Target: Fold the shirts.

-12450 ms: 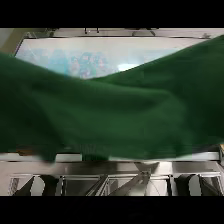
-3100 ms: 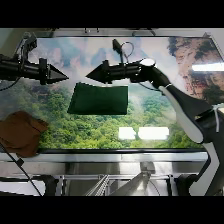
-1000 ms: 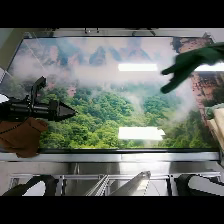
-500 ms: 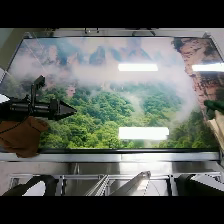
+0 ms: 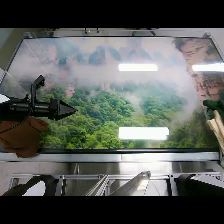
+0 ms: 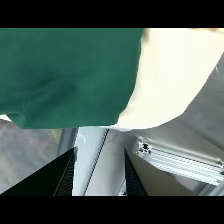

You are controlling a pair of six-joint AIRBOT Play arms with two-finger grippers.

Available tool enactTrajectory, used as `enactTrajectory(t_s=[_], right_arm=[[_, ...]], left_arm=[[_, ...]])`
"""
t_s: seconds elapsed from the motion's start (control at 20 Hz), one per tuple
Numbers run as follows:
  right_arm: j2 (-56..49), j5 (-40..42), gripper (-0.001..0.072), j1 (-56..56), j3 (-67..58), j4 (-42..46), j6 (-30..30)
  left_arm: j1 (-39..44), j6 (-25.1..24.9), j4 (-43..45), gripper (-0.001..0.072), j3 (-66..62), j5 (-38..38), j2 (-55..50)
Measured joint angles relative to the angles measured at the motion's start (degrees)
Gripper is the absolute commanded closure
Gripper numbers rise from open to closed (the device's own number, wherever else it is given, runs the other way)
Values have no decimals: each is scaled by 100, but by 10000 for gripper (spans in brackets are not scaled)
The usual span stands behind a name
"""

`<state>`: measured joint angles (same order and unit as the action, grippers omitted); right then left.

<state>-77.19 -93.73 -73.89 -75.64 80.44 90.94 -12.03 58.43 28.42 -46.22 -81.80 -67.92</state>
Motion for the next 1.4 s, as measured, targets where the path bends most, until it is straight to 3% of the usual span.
enactTrajectory(t_s=[0.05, 0.1, 0.15, 0.2, 0.4, 0.6, 0.75, 1.0, 1.4], right_arm=[[-15, -4, 687, 13, 13, -199, 13], [-24, -7, 693, 46, 22, -431, 13], [-24, 0, 694, 118, 31, -756, 11], [-11, 33, 694, 234, 37, -1141, -11], [87, 256, 695, 1108, 74, -2597, -243], [533, 461, 696, 2553, 855, -2872, -610], [1427, 1099, 695, 3591, 2396, -3132, -990], [3158, 2085, 694, 4677, 5108, -4345, -2006], [3821, 2686, 693, 5010, 6109, -5178, -2457]], left_arm=[[0, 0, 0, 413, 0, 4, -2], [0, 0, -2, 414, -2, 33, 0], [0, 0, -2, 489, -11, 57, -2], [0, 4, -4, 711, -52, 79, -2], [0, -2, -4, 707, -560, -15, 0], [0, 48, -11, 707, -798, -238, 227], [0, 98, 0, 708, -116, -310, 859], [0, 256, 52, 707, 1528, -280, 2133], [0, 420, 52, 704, 2566, -173, 3064]])
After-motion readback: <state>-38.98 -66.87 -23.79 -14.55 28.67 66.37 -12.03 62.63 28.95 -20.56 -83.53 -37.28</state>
